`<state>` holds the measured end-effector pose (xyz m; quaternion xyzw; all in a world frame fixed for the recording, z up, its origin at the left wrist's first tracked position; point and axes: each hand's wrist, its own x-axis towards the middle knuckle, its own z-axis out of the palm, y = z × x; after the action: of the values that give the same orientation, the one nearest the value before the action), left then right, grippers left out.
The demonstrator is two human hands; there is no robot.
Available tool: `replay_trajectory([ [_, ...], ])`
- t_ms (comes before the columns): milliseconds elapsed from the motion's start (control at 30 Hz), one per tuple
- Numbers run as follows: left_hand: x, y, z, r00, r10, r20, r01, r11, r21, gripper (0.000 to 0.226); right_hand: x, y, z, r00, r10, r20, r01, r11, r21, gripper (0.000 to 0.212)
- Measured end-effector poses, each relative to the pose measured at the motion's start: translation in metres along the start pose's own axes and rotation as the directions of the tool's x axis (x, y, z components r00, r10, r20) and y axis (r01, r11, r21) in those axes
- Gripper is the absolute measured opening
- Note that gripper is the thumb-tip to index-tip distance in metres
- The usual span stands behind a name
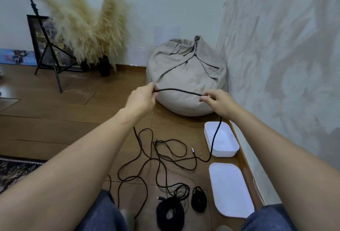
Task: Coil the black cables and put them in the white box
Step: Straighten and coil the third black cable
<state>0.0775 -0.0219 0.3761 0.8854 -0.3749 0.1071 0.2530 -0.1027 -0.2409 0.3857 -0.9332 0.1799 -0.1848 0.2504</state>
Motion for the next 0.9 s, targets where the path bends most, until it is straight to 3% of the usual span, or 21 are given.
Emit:
replay_trajectory([
  [100, -0.009, 0.031, 0.001, 0.958, 0.249, 0.139, -0.211, 0.947, -0.241, 0.022, 0.006, -0.015, 0.002, 0.999, -0.055, -0.003, 0.055, 0.999, 0.004, 0.020],
  [167, -0.011, 0.044, 0.001, 0.945, 0.309, 0.106, -0.274, 0.926, -0.261, 0.018, 0.010, -0.029, 0.005, 0.993, -0.117, 0.005, 0.117, 0.992, -0.034, 0.020],
  [233, -0.005, 0.037, -0.004, 0.973, 0.230, -0.026, -0.231, 0.965, -0.122, 0.018, 0.012, -0.034, 0.005, 0.990, -0.143, -0.007, 0.142, 0.988, -0.052, 0.021],
  [333, 0.002, 0.005, -0.014, 0.979, -0.030, -0.203, 0.033, 0.999, 0.015, 0.021, 0.006, -0.017, -0.001, 0.995, -0.087, -0.047, 0.085, 0.996, -0.030, 0.019],
  [433, 0.000, -0.012, -0.013, 0.988, -0.088, -0.128, 0.086, 0.996, -0.025, 0.016, -0.001, 0.001, -0.006, 0.997, -0.035, -0.070, 0.036, 0.999, 0.015, 0.021],
  [567, -0.006, 0.023, -0.009, 0.981, 0.160, 0.107, -0.126, 0.955, -0.267, 0.028, 0.005, -0.021, -0.003, 0.992, -0.102, -0.077, 0.103, 0.995, 0.005, 0.022],
  [667, -0.009, 0.047, -0.006, 0.943, 0.323, 0.078, -0.304, 0.933, -0.193, 0.018, 0.012, -0.044, 0.005, 0.981, -0.183, -0.059, 0.180, 0.983, -0.042, 0.021],
  [733, -0.003, 0.037, -0.007, 0.961, 0.272, -0.048, -0.275, 0.958, -0.079, 0.020, 0.012, -0.043, 0.006, 0.982, -0.183, -0.040, 0.181, 0.982, -0.050, 0.021],
  [800, 0.003, 0.012, -0.011, 0.983, 0.105, -0.152, -0.108, 0.994, -0.012, 0.022, 0.007, -0.027, 0.003, 0.990, -0.141, -0.019, 0.139, 0.987, -0.081, 0.020],
  [900, 0.003, -0.018, -0.011, 0.988, -0.089, -0.129, 0.086, 0.996, -0.024, 0.020, -0.003, 0.006, -0.001, 0.999, -0.023, -0.023, 0.021, 0.996, -0.085, 0.022],
])
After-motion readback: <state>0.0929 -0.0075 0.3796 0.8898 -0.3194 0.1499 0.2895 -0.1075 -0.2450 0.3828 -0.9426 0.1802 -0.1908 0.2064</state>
